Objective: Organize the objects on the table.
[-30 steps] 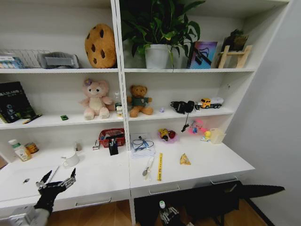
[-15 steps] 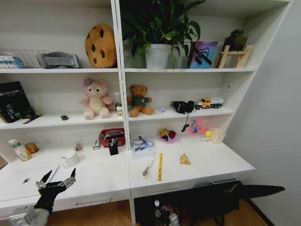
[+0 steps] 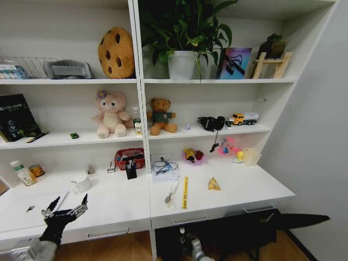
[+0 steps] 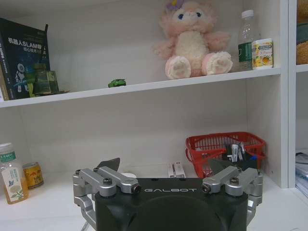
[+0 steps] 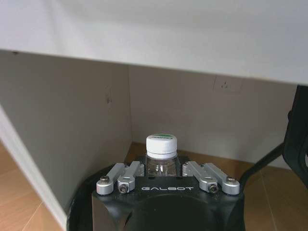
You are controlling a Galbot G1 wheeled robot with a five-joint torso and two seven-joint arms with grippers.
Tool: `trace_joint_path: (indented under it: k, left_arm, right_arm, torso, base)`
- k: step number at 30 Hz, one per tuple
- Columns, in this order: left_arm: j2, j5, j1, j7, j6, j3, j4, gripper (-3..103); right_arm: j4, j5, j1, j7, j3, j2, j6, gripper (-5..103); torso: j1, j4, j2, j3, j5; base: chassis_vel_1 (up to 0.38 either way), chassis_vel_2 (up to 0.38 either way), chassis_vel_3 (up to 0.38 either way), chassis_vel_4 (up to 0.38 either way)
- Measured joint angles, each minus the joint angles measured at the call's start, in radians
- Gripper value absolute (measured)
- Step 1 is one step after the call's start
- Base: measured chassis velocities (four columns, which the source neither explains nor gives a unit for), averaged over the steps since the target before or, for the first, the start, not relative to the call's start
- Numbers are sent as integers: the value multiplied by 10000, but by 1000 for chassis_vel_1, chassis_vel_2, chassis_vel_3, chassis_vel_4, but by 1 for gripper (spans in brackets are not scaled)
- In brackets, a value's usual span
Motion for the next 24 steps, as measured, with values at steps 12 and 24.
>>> trace_joint_path:
  k: [12, 24]
  left_arm:
    - [0, 0, 0, 0, 0, 0, 0, 100]
    - [0, 0, 0, 0, 0, 0, 0, 100]
  right_arm:
    - [-1045, -157, 769, 37, -185, 504, 523, 29]
    - [-2067, -149, 1198, -93, -202, 1032, 703, 52]
  torso:
    - [0, 0, 0, -1, 2]
    - [1, 1, 0, -1, 1]
  base:
    - [0, 0, 0, 0]
    - [0, 0, 0, 0]
